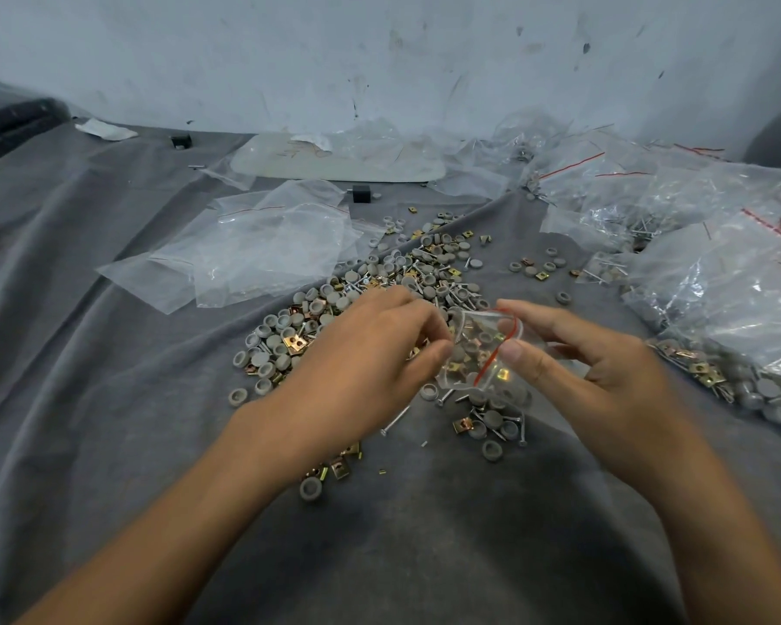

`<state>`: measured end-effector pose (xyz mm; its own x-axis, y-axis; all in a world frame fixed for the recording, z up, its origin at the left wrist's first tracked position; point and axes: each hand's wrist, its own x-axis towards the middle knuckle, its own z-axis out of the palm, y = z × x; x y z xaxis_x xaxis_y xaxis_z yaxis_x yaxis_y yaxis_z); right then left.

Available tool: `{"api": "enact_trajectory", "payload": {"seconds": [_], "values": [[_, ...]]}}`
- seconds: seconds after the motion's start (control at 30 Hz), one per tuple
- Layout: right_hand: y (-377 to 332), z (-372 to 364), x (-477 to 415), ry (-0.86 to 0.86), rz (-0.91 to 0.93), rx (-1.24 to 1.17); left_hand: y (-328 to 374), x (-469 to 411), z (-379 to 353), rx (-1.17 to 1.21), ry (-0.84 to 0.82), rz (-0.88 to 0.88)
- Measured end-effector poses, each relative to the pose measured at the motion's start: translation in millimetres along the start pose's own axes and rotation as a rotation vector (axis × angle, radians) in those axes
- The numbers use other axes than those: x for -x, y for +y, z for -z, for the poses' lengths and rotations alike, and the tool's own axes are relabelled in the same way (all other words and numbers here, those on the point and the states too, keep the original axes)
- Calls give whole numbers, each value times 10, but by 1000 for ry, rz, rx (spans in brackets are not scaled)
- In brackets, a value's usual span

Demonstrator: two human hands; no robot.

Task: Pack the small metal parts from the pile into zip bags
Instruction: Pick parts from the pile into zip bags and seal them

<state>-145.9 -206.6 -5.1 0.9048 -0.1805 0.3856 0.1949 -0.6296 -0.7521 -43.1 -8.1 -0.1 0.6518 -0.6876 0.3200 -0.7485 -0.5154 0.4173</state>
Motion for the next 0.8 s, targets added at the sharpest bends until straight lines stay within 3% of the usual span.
{"api": "enact_trajectory", "payload": {"seconds": [0.3, 0.43, 0.57, 0.67, 0.8], "values": [[9, -18, 4, 2, -1, -21, 27, -29, -56, 86, 73, -15], [13, -17, 5, 3, 4, -24, 35, -42, -63, 307, 128, 13], [22, -20, -4, -1, 16, -45, 65, -47, -77, 555, 23, 52], [56, 0, -17, 8, 38, -79, 51, -53, -47, 598, -12, 82], [81, 22, -22, 57, 30, -161, -55, -46, 65, 542, 89, 169]]}}
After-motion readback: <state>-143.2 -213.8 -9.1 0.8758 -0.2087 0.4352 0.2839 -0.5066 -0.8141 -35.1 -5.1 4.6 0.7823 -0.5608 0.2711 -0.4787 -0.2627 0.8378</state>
